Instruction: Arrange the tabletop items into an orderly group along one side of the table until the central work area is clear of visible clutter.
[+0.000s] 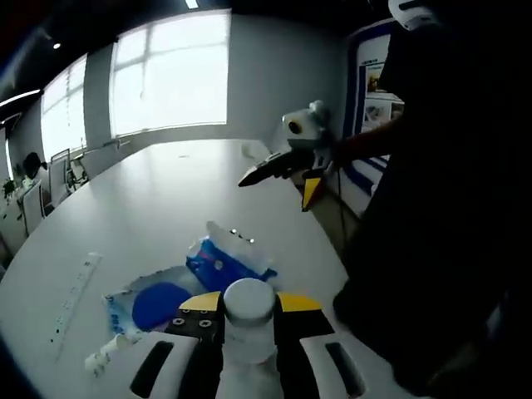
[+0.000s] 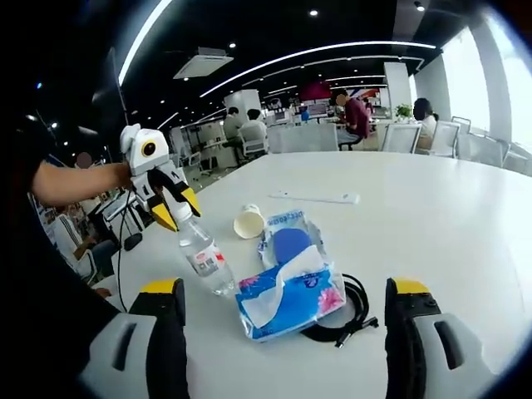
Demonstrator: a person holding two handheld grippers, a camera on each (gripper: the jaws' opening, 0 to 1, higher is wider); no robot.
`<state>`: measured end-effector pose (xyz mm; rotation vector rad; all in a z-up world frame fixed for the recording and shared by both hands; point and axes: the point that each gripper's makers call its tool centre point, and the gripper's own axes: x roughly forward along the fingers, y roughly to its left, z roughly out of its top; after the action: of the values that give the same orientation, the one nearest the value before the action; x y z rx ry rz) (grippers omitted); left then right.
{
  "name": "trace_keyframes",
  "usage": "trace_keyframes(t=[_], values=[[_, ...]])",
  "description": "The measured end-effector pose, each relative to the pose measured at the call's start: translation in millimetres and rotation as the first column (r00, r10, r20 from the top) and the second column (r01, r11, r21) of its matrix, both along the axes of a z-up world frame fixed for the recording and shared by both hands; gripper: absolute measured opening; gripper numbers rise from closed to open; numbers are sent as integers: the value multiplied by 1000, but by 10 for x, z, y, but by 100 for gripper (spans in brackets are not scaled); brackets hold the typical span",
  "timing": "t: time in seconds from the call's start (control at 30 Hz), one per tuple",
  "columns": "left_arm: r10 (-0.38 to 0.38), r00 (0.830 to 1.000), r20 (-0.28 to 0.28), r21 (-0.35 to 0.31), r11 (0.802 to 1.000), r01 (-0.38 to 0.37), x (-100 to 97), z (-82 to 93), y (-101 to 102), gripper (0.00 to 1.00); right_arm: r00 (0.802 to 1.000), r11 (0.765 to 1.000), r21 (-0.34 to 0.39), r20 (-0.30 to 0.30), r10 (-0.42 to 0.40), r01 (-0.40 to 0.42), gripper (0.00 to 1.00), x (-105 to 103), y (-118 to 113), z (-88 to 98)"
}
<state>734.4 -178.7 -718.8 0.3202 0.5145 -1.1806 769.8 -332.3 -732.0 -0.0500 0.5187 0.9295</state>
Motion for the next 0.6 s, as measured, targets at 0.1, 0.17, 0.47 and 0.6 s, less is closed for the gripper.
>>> trace_keyframes(t=[0.1,0.17,0.47,0.6], values=[[3,1000,-5,13,1000,-3,-2,0,-11,19,1000,1000,1,5,16,-16,96,-4,25,6],[6,1000,-12,16,1000,-6,-7,-4,-5,19,1000,1000,5,4,16,-16,96,0,34,11],[53,999,-10,2,999,-53,-22,93,39,19,1000,1000,23,0,22,-22,95,-19,52,-3],[75,997,-4,-5,997,-75,-16,162,103,19,1000,999,24,0,26,-26,95,-27,67,-4]])
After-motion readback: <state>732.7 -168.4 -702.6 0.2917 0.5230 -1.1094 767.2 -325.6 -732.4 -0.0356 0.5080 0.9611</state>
